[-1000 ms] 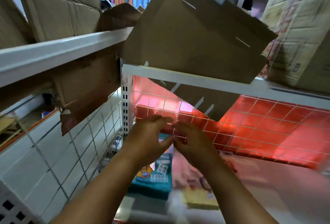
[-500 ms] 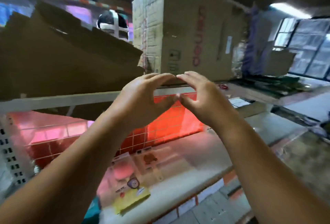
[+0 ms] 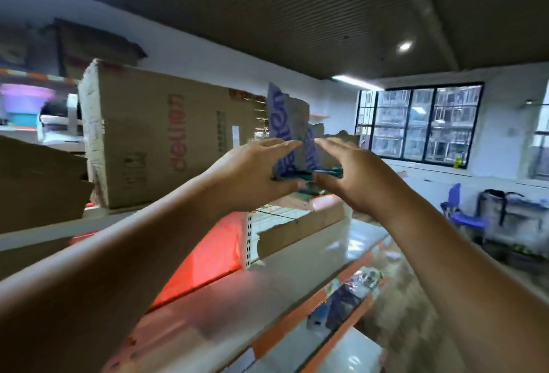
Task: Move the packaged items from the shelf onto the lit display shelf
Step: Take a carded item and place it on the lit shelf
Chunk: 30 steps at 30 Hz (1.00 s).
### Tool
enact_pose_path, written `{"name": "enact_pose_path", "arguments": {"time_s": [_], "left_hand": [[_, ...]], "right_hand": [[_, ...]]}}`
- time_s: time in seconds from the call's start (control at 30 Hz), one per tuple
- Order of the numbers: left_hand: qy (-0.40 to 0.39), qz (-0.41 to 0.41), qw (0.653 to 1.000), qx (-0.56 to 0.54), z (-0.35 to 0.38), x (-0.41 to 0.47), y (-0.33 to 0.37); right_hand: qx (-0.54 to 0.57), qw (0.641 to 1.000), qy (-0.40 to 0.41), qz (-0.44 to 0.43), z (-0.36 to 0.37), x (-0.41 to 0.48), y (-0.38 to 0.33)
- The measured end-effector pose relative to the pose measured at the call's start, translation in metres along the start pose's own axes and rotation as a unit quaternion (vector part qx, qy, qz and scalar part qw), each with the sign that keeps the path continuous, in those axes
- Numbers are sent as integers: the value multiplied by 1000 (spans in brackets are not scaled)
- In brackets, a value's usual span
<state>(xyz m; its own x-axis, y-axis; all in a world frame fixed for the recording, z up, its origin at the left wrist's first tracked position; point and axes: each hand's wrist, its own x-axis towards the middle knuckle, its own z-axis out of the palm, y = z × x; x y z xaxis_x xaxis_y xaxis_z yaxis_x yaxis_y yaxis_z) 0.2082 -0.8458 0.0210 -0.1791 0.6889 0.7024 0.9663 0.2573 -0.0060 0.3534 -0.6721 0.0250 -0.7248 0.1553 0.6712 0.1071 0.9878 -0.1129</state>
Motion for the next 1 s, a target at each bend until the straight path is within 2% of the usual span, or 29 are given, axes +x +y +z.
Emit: {"name": "enact_pose_path", "arguments": {"time_s": [0.27, 0.47, 0.73, 0.9, 1.0], "left_hand": [[-43, 28, 998, -21, 60, 83, 110], [-92, 34, 994, -39, 104, 137, 148], [-106, 36, 991, -68, 201, 209, 124], [-146, 64, 986, -55, 264, 257, 109], [-148, 68, 983, -82, 297, 288, 98]], "right_hand": [[-53, 997, 7, 63, -73, -45, 122], [-67, 990, 1, 122, -91, -61, 189], [-106, 979, -27, 174, -65, -52, 270], [-122, 970, -45, 205, -34, -14, 325], [-128, 967, -52, 215, -16, 17, 354]]}}
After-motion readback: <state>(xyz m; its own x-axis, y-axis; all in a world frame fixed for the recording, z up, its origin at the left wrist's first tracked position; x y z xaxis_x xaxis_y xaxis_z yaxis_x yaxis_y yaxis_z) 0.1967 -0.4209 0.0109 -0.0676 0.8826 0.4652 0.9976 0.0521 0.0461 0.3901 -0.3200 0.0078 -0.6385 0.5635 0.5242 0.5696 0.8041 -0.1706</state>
